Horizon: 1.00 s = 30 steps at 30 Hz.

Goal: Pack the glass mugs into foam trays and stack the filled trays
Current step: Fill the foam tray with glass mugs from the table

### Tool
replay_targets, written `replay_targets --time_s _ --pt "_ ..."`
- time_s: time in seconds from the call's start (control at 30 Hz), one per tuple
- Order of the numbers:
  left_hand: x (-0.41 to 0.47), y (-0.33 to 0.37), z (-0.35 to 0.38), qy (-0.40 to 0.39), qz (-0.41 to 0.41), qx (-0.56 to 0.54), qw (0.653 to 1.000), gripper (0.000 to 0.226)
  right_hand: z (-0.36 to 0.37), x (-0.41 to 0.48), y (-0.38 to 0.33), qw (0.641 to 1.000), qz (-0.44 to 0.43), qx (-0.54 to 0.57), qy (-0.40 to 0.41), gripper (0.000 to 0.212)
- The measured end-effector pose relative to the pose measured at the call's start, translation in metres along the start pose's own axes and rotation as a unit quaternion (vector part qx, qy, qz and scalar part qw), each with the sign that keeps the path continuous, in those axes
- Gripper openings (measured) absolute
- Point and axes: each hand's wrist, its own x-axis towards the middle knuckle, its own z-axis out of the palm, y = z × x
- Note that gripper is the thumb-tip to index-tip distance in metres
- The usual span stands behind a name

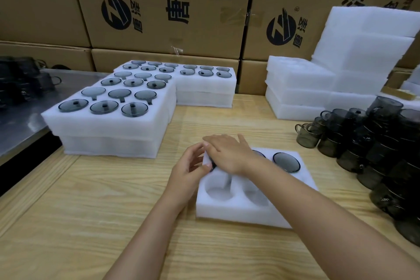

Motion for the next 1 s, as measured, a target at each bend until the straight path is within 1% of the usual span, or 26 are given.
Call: replay_targets --time_s 0.07,0.17,0.23,0.3,0.37,0.4,0.43,0.47,0.5,0.53,0.57,0.6,0.63,0.67,0.7,0.77,0.83,0.93,1.0 --pt "0.0 0.001 0.002 -0.002 0.004 -0.002 1.0 0.044 0.006 0.001 -0.001 0.999 0.016 -0.036 -0.014 0.052" --pt "-0.001 0.001 0.005 0.008 0.005 -0.001 1.0 0.041 0.009 0.007 -0.004 0.997 0.043 -0.053 -0.031 0.053" --pt "-0.002 0.001 0.006 0.01 0.002 0.001 1.0 0.045 0.009 0.008 -0.005 0.997 0.048 -0.055 -0.033 0.053" --pt "-0.003 0.002 0.006 0.012 -0.004 0.006 1.0 0.045 0.009 0.007 -0.002 0.998 0.036 -0.045 -0.021 0.054" --pt "-0.003 0.003 0.005 0.018 -0.008 0.007 1.0 0.042 0.008 0.002 0.001 1.0 0.003 -0.02 0.015 0.055" --pt "-0.002 0.003 0.004 0.024 -0.01 0.005 1.0 0.043 0.007 0.0 0.002 0.999 -0.018 0.018 0.043 0.053" --pt "-0.002 0.004 0.004 0.031 -0.014 0.003 0.999 0.045 0.006 -0.003 0.004 0.992 -0.035 0.092 0.073 0.05" --pt "-0.002 0.004 0.003 0.038 -0.017 0.003 0.999 0.049 0.004 -0.008 0.005 0.976 -0.046 0.186 0.104 0.046" --pt "-0.002 0.005 0.003 0.044 -0.015 0.004 0.999 0.052 0.001 -0.013 0.007 0.95 -0.047 0.276 0.139 0.04" --pt "-0.002 0.005 0.003 0.049 -0.01 0.007 0.999 0.052 -0.003 -0.017 0.013 0.924 -0.034 0.335 0.182 0.036" --pt "-0.002 0.006 0.002 0.053 -0.006 0.009 0.999 0.052 -0.009 -0.02 0.023 0.905 -0.008 0.358 0.231 0.032" --pt "-0.003 0.007 0.002 0.058 -0.004 0.01 0.998 0.052 -0.016 -0.022 0.038 0.893 0.025 0.351 0.28 0.03" --pt "-0.003 0.007 0.002 0.064 -0.003 0.009 0.998 0.051 -0.023 -0.025 0.055 0.888 0.062 0.321 0.322 0.03" --pt "-0.003 0.007 0.002 0.069 -0.003 0.007 0.998 0.051 -0.031 -0.027 0.075 0.889 0.1 0.277 0.351 0.031" --pt "-0.003 0.006 0.001 0.072 -0.002 0.006 0.997 0.051 -0.037 -0.029 0.096 0.893 0.139 0.229 0.362 0.035" --pt "-0.003 0.006 0.0 0.072 -0.004 0.003 0.997 0.049 -0.043 -0.034 0.134 0.903 0.21 0.154 0.343 0.043" --pt "-0.002 0.005 0.0 0.071 -0.01 -0.01 0.997 0.045 -0.041 -0.036 0.161 0.915 0.245 0.108 0.301 0.046" --pt "0.0 0.005 0.0 0.078 -0.019 -0.041 0.996 0.034 -0.038 -0.033 0.181 0.93 0.25 0.087 0.254 0.036" --pt "0.0 0.006 0.001 0.08 -0.026 -0.052 0.995 0.032 -0.037 -0.028 0.186 0.936 0.254 0.081 0.23 0.025"
